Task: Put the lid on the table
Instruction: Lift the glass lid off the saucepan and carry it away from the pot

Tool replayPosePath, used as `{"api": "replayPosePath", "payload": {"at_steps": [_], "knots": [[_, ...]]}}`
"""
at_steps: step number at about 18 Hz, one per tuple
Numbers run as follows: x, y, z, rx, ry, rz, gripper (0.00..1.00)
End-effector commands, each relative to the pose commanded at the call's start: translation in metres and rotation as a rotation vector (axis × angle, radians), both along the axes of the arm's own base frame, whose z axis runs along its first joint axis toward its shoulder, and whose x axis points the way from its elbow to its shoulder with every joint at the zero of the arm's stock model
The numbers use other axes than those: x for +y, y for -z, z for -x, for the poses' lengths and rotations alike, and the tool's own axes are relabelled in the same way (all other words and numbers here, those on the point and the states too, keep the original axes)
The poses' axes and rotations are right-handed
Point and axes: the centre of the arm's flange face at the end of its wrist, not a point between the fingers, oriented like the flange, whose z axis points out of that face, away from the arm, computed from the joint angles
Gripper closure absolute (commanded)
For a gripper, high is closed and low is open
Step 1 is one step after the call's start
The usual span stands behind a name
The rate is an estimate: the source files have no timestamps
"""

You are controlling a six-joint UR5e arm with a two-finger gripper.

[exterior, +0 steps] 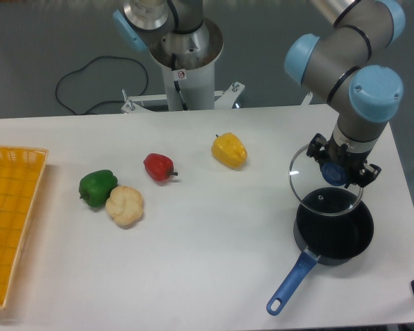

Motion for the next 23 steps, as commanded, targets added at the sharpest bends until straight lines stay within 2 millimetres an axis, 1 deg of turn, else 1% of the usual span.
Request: {"api": "replayPosePath", "payload": {"at_steps": [7,9,12,13,15,18,20,23], "knots": [[0.007,-0.002,-0.005,0.006,0.008,-0.006,0.37],[0.011,-0.005,-0.014,0.008,0.012,-0.007,0.37],[0.009,-0.009,-0.030,0.005,0.013,-0.014,0.37],[0.013,-0.008,-0.037,0.001,0.014,-0.016,0.37],[0.024,-0.012,-0.052,0.002,0.007,-0.026,0.37],[0.053,-0.011,-0.076,0.011,-0.016,-0.034,0.37],[0.073,-0.006,-0.092,0.049,-0.032,-0.057,0.37],[0.094,0.006,-0.112,0.096,-0.059,-0.096,0.37]]}}
